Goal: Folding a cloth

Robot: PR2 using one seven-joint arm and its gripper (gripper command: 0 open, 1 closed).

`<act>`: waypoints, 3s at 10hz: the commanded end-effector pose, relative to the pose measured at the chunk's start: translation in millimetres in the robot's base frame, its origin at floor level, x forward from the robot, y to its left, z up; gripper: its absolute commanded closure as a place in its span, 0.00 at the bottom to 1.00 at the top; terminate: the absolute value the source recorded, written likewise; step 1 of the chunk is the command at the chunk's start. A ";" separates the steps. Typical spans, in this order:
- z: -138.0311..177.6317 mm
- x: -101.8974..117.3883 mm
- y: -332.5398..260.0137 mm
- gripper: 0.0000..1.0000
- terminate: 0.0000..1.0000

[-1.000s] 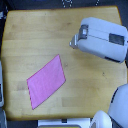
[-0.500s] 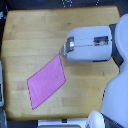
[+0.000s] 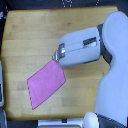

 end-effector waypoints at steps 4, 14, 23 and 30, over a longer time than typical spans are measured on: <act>-76.7 -12.1 20.3 0.00 0.00; -94.2 -20.8 5.3 1.00 0.00; -80.7 -10.3 -0.1 1.00 0.00; -77.6 -2.3 -2.9 1.00 0.00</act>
